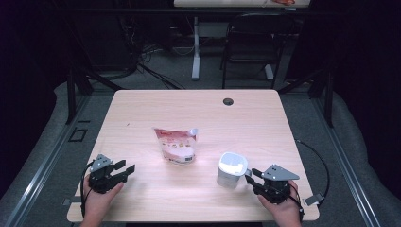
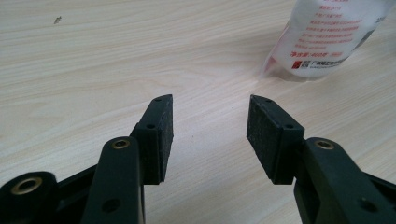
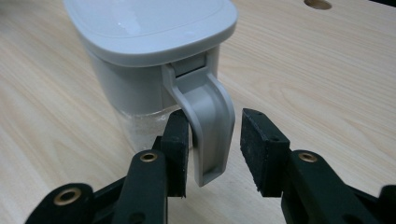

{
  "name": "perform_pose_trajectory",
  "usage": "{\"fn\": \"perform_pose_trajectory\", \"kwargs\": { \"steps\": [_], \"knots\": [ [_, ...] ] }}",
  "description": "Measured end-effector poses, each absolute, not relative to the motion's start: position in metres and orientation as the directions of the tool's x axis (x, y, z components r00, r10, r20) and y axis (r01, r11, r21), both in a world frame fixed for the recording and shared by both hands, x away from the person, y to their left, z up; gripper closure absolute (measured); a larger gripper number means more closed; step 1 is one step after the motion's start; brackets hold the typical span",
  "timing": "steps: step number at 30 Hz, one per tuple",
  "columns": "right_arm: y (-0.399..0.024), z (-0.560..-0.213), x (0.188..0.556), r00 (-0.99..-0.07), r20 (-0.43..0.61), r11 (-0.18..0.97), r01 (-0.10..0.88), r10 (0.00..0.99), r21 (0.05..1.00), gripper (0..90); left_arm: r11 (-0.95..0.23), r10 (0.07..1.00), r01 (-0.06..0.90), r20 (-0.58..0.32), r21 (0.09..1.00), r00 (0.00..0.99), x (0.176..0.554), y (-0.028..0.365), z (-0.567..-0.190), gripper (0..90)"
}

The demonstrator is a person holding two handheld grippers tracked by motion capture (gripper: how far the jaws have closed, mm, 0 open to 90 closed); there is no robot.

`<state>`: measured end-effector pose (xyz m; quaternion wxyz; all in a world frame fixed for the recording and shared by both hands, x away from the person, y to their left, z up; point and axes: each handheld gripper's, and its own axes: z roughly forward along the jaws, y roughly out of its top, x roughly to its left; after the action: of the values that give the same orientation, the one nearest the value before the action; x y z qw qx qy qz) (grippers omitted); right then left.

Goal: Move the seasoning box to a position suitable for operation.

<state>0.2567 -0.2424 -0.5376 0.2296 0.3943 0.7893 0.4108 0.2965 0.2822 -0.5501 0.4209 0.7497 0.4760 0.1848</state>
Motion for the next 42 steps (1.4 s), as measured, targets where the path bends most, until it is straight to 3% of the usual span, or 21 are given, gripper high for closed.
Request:
{"fn": "perform_pose_trajectory", "kwargs": {
  "steps": [18,25,34,42],
  "knots": [
    [-0.255,-0.536,0.265,-0.508,0.049,0.230,0.471,0.860,0.852,70.9,-0.187,0.873,0.556,-0.122,0.810,0.472,0.295,0.284,-0.549,51.1],
    [-0.261,-0.521,0.261,-0.510,0.088,0.186,0.462,0.856,0.867,70.2,-0.182,0.874,0.561,-0.128,0.808,0.469,0.295,0.285,-0.550,51.1],
    [-0.256,-0.489,0.272,-0.444,0.050,0.189,0.477,0.894,0.858,70.7,-0.176,0.875,0.572,-0.140,0.801,0.464,0.294,0.285,-0.550,51.4],
    [-0.242,-0.459,0.293,-0.463,0.062,0.230,0.546,0.884,0.806,83.5,-0.176,0.874,0.574,-0.141,0.800,0.464,0.294,0.286,-0.551,51.5]
  ]
}}
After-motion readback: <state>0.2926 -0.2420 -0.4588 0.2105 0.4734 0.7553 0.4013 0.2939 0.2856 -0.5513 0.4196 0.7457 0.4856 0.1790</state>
